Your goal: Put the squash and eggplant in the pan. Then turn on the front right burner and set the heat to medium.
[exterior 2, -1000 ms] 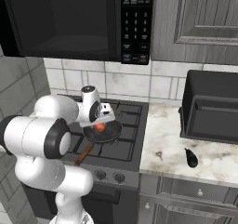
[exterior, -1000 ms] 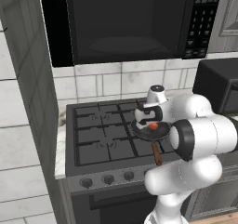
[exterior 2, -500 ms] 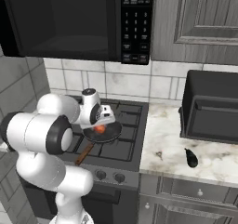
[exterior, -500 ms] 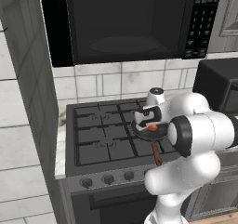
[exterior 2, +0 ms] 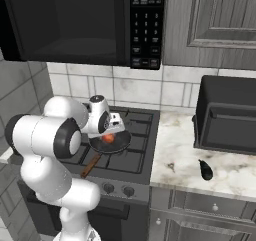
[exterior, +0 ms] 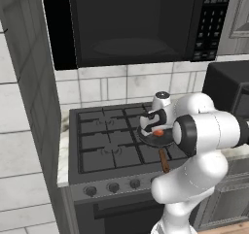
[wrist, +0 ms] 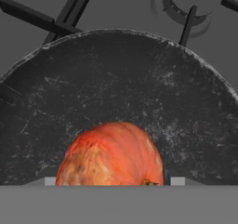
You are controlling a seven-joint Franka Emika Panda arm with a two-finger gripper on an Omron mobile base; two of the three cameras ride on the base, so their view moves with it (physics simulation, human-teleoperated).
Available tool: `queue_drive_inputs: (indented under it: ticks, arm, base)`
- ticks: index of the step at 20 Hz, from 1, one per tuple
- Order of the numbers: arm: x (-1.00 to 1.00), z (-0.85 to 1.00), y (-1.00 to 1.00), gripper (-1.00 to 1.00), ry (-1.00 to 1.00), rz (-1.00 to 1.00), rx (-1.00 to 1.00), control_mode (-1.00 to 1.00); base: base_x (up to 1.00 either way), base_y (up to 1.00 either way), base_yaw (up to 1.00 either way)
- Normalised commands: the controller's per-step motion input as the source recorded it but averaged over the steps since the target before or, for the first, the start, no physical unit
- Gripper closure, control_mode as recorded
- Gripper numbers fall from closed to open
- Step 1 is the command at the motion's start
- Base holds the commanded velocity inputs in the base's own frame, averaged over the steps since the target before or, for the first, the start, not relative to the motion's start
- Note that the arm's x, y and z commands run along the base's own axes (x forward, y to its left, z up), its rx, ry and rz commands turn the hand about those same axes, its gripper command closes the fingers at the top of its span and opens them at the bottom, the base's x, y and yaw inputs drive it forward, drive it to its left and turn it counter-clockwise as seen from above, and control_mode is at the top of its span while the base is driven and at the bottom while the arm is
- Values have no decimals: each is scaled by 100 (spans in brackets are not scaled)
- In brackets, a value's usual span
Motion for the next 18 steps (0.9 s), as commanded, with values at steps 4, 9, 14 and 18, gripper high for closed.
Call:
queue_drive_inputs:
  ticks: [4, 9, 14, 18]
  arm:
    - [0, 0, 0, -100, 0, 0, 0, -100]
    - [4, 3, 0, -100, 0, 0, 0, -100]
    - [0, 30, 0, -100, 0, 0, 0, -100]
    - [-30, 50, -2, -100, 0, 0, 0, -100]
  base:
    - [0, 0, 0]
    - [0, 0, 0]
    - [0, 0, 0]
    - [0, 0, 0]
